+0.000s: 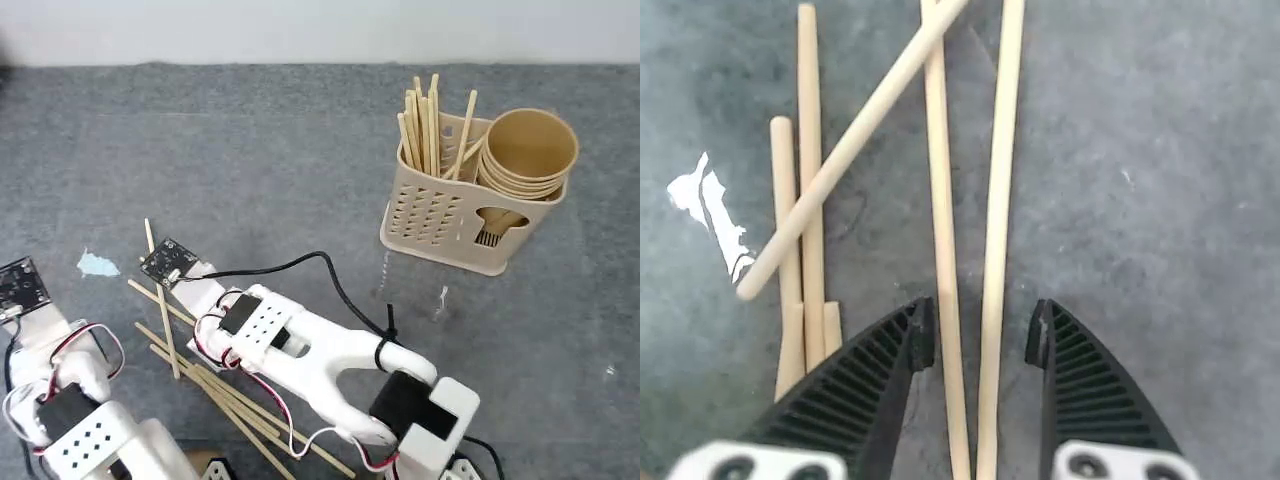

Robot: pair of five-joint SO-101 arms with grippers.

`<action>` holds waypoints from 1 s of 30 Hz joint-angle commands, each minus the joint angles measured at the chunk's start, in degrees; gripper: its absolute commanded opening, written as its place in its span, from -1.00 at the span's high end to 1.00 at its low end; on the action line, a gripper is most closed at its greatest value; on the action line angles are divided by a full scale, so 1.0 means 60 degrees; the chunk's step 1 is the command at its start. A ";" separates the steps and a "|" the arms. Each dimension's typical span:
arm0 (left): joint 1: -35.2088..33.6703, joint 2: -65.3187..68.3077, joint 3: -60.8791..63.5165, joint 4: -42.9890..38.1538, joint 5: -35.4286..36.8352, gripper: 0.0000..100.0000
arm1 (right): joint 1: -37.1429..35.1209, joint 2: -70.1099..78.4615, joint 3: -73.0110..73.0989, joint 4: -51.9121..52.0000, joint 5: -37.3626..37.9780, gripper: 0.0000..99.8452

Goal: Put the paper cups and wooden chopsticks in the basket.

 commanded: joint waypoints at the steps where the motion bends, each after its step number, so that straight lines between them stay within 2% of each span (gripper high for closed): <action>1: -0.0044 -0.0117 -0.0667 -0.0249 0.0117 0.97 | -0.0095 0.0212 -0.0586 -0.0344 -0.0029 0.67; 8: -0.0044 -0.0117 -0.0667 -0.0264 0.0117 0.97 | 0.0007 0.1238 -0.0908 -0.0168 0.0161 0.70; 12: -0.0044 -0.0117 -0.0652 -0.0264 0.0117 0.97 | 0.0227 0.1311 -0.0923 -0.0110 0.0557 0.98; 23: -0.0015 -0.0117 -0.0652 -0.0264 0.0117 0.97 | 0.1223 0.1238 -0.0908 0.0930 0.0615 0.98; 30: 0.0000 -0.0117 -0.0652 -0.0264 0.0117 0.97 | 0.2029 0.0462 -0.0850 0.2821 0.1055 0.98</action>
